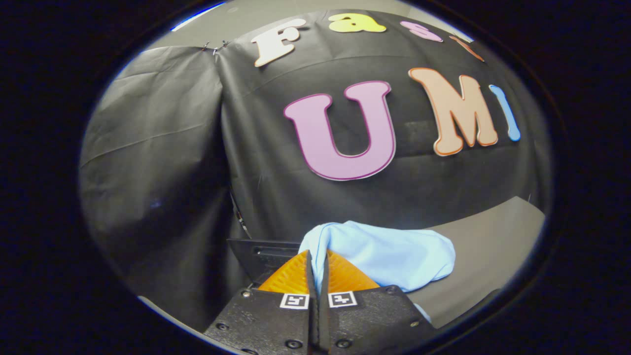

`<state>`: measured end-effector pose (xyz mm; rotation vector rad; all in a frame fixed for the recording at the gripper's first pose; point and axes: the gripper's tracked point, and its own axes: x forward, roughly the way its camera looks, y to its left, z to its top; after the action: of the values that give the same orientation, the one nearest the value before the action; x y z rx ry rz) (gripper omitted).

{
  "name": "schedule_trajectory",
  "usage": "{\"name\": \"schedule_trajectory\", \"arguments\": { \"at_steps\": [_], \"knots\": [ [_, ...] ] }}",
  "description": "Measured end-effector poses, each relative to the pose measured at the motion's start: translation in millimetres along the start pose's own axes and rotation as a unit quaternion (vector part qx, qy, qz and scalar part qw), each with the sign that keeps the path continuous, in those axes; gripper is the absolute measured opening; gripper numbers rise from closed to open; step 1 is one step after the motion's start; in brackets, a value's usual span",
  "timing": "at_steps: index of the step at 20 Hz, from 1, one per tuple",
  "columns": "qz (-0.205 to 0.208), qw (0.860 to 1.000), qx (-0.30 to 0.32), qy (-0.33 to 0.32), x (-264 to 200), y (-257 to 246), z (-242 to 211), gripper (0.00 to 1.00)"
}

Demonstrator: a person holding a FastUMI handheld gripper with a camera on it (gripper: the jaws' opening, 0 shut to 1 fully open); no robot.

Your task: Put the clothes into the washing machine and then close the washing machine lid.

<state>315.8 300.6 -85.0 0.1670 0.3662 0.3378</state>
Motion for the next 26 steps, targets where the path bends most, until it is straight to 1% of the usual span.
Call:
{"name": "schedule_trajectory", "arguments": {
  "at_steps": [3,6,11,14,19,24,26],
  "knots": [
    [0.011,1.000,-0.005,0.015,20,21,-24,0.00],
    [0.021,0.999,0.002,0.046,40,36,-58,0.00],
    [0.041,0.995,0.005,0.088,60,60,-112,0.00],
    [0.045,0.992,0.004,0.114,70,69,-142,0.00],
    [0.052,0.985,-0.017,0.162,71,77,-199,0.00],
    [0.044,0.982,-0.053,0.178,73,73,-238,0.01],
    [0.043,0.980,-0.053,0.185,73,73,-247,0.02]
  ]
}}
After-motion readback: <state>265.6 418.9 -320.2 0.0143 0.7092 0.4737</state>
